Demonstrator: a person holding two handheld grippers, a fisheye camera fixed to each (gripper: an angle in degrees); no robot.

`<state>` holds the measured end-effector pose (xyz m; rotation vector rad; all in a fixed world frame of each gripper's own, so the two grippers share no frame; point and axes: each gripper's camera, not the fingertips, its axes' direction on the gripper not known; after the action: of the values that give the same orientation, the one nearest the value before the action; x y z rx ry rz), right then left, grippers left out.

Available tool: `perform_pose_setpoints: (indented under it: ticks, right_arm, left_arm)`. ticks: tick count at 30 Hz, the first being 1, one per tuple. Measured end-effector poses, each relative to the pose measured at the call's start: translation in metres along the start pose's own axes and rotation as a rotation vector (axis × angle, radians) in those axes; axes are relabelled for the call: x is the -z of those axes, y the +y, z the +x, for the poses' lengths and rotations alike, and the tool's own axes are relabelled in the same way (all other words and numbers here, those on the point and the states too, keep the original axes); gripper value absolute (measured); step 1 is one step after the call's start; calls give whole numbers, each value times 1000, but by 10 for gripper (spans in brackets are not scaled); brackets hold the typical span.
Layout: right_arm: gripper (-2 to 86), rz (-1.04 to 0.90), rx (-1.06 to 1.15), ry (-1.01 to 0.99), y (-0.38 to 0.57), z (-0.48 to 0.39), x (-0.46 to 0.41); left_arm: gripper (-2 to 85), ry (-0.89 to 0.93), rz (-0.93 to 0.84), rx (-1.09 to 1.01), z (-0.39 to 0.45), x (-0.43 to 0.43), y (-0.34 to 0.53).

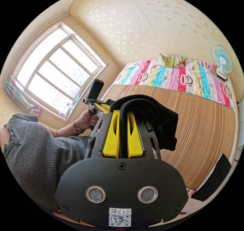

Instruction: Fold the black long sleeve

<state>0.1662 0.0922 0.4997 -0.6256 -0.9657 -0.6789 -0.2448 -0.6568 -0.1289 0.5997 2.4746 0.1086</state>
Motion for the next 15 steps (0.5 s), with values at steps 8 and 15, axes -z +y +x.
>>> perform_pose_setpoints:
  ticks: [8,15]
  right_arm:
    - [7,-62,65,128,-34,-16,-67]
    - [8,-182,129,253,-62,-24,-132]
  left_arm:
    - [191,-159,-61,48,15,-24,-32]
    - [73,-370,-68,150,-12,-35,-25]
